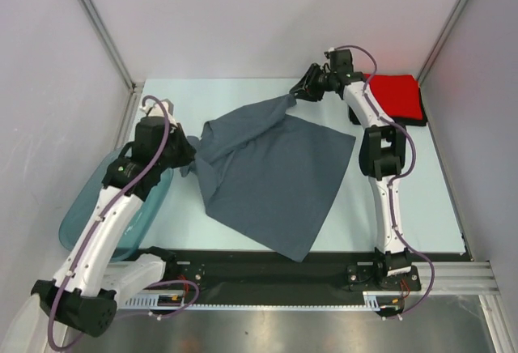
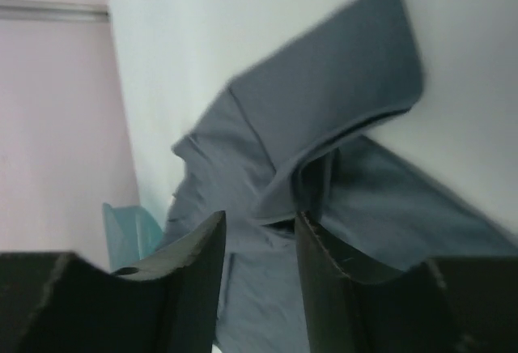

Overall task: Fold and stack the t-shirts
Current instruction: Flatten the tshirt out

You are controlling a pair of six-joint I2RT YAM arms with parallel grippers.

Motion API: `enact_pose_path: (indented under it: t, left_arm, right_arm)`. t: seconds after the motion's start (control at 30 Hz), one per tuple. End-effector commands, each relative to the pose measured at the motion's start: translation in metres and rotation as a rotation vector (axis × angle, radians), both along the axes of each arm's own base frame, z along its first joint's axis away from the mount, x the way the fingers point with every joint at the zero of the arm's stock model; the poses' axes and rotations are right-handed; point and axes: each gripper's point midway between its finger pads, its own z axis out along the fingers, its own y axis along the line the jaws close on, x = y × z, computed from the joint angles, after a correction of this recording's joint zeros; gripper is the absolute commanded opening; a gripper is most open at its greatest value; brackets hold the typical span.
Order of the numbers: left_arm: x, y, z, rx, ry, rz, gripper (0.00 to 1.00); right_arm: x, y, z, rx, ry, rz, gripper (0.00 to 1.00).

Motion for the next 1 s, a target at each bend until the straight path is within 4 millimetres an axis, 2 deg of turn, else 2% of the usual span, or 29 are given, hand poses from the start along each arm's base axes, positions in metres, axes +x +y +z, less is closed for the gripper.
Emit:
enact_pose_path:
  t: [0.0,0.03,0.07,0.1,0.13,0.17,0.2,0.23,0.27,0.3,0.33,0.37,0.4,0.43,0.47,0.5,0.6,0.63,0.67,0.73,0.77,0.8,0.83,0.87,0.9,0.93,0.97]
  left_arm:
    - [-0.006,-0.007,-0.014,-0.064,0.016,-0.004,0.0]
    - [-0.012,-0.004,-0.03,-0.057,0.054,0.011,0.0]
    - [-0.017,-0.003,-0.037,-0.06,0.066,0.014,0.0]
    - [-0.024,-0.001,-0.038,-0.066,0.057,0.009,0.0]
    - [-0.028,-0.002,-0.044,-0.065,0.066,0.003,0.0]
    - [-0.036,-0.006,-0.055,-0.075,0.097,-0.03,0.0]
    - [-0.043,-0.01,-0.062,-0.082,0.123,-0.064,0.0]
    - [-0.049,-0.014,-0.071,-0.09,0.162,-0.087,0.01]
    - [-0.057,-0.017,-0.08,-0.1,0.206,-0.113,0.07]
    - [-0.069,-0.018,-0.089,-0.105,0.272,-0.123,0.13]
    - [-0.073,-0.015,-0.092,-0.096,0.293,-0.108,0.22]
    - [-0.076,-0.011,-0.09,-0.088,0.297,-0.088,0.48]
    - [-0.078,-0.003,-0.089,-0.066,0.293,-0.054,0.59]
    - [-0.077,-0.001,-0.081,-0.066,0.26,-0.048,0.72]
    - [-0.073,0.0,-0.07,-0.066,0.228,-0.04,0.83]
    - [-0.068,0.002,-0.063,-0.063,0.204,-0.022,0.86]
    - [-0.05,0.004,-0.041,-0.039,0.149,-0.006,0.83]
    - [-0.043,0.008,-0.038,-0.013,0.141,0.013,0.79]
    - [-0.034,0.01,-0.024,-0.001,0.11,0.025,0.66]
    - [-0.014,0.016,-0.02,0.056,0.101,0.055,0.49]
    - [-0.003,0.015,-0.006,0.067,0.068,0.042,0.47]
    - [0.016,0.012,-0.015,0.082,0.099,0.039,0.45]
    - [0.026,0.009,-0.018,0.09,0.11,0.03,0.45]
    - [0.039,-0.001,-0.018,0.079,0.121,-0.023,0.45]
    - [0.059,-0.01,-0.044,0.083,0.197,-0.052,0.44]
    - [0.069,-0.015,-0.06,0.084,0.249,-0.076,0.3]
    - [0.081,-0.027,-0.056,0.052,0.261,-0.115,0.24]
  right_arm:
    - [-0.048,-0.008,0.021,-0.094,0.056,0.08,0.47]
    - [-0.061,-0.015,0.006,-0.148,0.091,0.083,0.57]
    - [-0.071,-0.019,-0.003,-0.184,0.122,0.074,0.61]
    - [-0.076,-0.028,0.008,-0.215,0.102,0.039,0.62]
    - [-0.084,-0.033,0.004,-0.237,0.117,0.028,0.63]
    - [-0.101,-0.043,-0.021,-0.278,0.185,0.012,0.65]
    - [-0.106,-0.055,-0.007,-0.328,0.154,-0.033,0.66]
    - [-0.114,-0.061,-0.013,-0.352,0.164,-0.045,0.67]
    - [-0.128,-0.066,-0.025,-0.379,0.194,-0.045,0.67]
    - [-0.135,-0.074,-0.028,-0.423,0.192,-0.061,0.67]
    - [-0.142,-0.074,-0.015,-0.433,0.157,-0.062,0.68]
    - [-0.159,-0.074,-0.029,-0.467,0.184,-0.042,0.68]
    - [-0.166,-0.071,-0.031,-0.48,0.178,-0.029,0.67]
    - [-0.175,-0.069,-0.023,-0.492,0.149,-0.008,0.67]
    - [-0.186,-0.063,-0.028,-0.526,0.144,0.019,0.67]
    - [-0.201,-0.064,-0.041,-0.552,0.165,0.037,0.67]
    - [-0.226,-0.052,-0.049,-0.582,0.138,0.102,0.62]
    - [-0.239,-0.053,-0.062,-0.589,0.176,0.119,0.57]
    - [-0.245,-0.049,-0.063,-0.569,0.187,0.139,0.53]
    - [-0.257,-0.044,-0.071,-0.568,0.21,0.172,0.42]
    - [-0.259,-0.043,-0.073,-0.576,0.207,0.191,0.38]
    - [-0.263,-0.039,-0.076,-0.587,0.212,0.215,0.35]
    - [-0.262,-0.037,-0.077,-0.592,0.208,0.225,0.3]
    - [-0.262,-0.037,-0.082,-0.604,0.21,0.237,0.29]
    - [-0.262,-0.035,-0.084,-0.603,0.213,0.245,0.27]
    - [-0.261,-0.034,-0.086,-0.604,0.215,0.251,0.24]
    - [-0.259,-0.032,-0.09,-0.601,0.216,0.256,0.24]
